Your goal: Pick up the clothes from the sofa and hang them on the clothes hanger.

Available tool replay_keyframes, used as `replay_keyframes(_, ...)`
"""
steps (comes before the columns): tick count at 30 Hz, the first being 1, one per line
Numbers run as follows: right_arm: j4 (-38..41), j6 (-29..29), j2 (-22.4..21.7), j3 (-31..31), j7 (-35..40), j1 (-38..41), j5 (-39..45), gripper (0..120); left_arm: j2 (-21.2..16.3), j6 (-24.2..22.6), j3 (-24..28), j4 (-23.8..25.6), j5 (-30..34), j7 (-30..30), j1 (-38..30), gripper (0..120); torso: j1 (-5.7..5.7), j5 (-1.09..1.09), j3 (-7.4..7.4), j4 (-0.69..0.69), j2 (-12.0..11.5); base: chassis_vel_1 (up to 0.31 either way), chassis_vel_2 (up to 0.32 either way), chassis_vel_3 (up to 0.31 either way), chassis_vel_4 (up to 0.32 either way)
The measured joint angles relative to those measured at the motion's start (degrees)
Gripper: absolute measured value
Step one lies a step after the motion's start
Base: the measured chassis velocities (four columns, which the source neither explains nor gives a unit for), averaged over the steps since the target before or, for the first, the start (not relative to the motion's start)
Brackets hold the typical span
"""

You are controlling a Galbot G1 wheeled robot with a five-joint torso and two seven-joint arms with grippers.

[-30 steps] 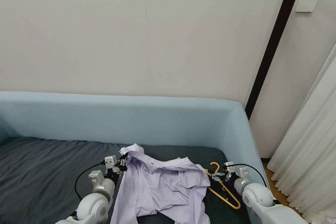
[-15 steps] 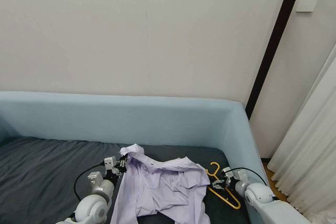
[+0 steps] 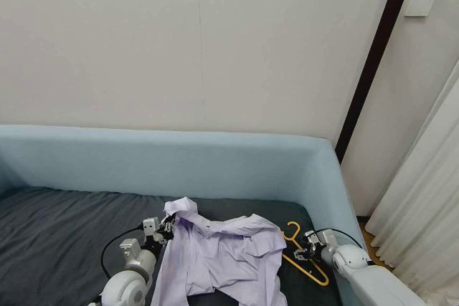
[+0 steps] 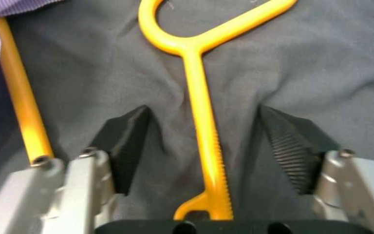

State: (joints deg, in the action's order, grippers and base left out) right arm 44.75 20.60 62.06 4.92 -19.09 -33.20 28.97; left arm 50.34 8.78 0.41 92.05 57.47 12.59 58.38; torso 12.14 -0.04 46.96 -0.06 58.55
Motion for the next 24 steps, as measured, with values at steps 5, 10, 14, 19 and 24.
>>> replay_keyframes(5, 0.1, 0.6, -0.4, -0.2, -0.4, 0.1, 0.7, 43, -0.1, 0.0, 0.0, 0.2, 0.0, 0.0, 0.0, 0, 0.00, 0.01, 0.00, 0.00, 0.0, 0.000, 0.000, 0.000, 0.000)
replay_keyframes(10, 0.3, 0.7, -1.0, -0.1, -0.7, 0.0, 0.4, 25, 0.0, 0.0, 0.2, 0.2, 0.0, 0.0, -0.3, 0, 0.00, 0.01, 0.00, 0.00, 0.0, 0.000, 0.000, 0.000, 0.000)
replay_keyframes(14, 0.8, 0.5, -1.5, 0.1, -0.7, -0.3, -0.2, 12, 0.0, 0.0, 0.2, 0.5, 0.0, 0.0, -0.2, 0, 0.00, 0.02, 0.00, -0.01, 0.0, 0.000, 0.000, 0.000, 0.000)
replay_keyframes(19, 0.9, -0.1, -2.2, 0.3, -0.3, -0.1, -0.5, 4, 0.0, 0.0, 0.1, 1.0, -0.1, 0.0, 0.2, 0, 0.00, 0.02, 0.00, -0.01, 0.0, 0.000, 0.000, 0.000, 0.000)
replay_keyframes(24, 3.2, -0.3, -4.0, 0.2, 0.2, -0.3, -0.1, 4, 0.0, 0.0, 0.0, 1.4, -0.3, 0.0, 0.7, 0, 0.00, 0.01, 0.01, -0.02, 0.0, 0.000, 0.000, 0.000, 0.000)
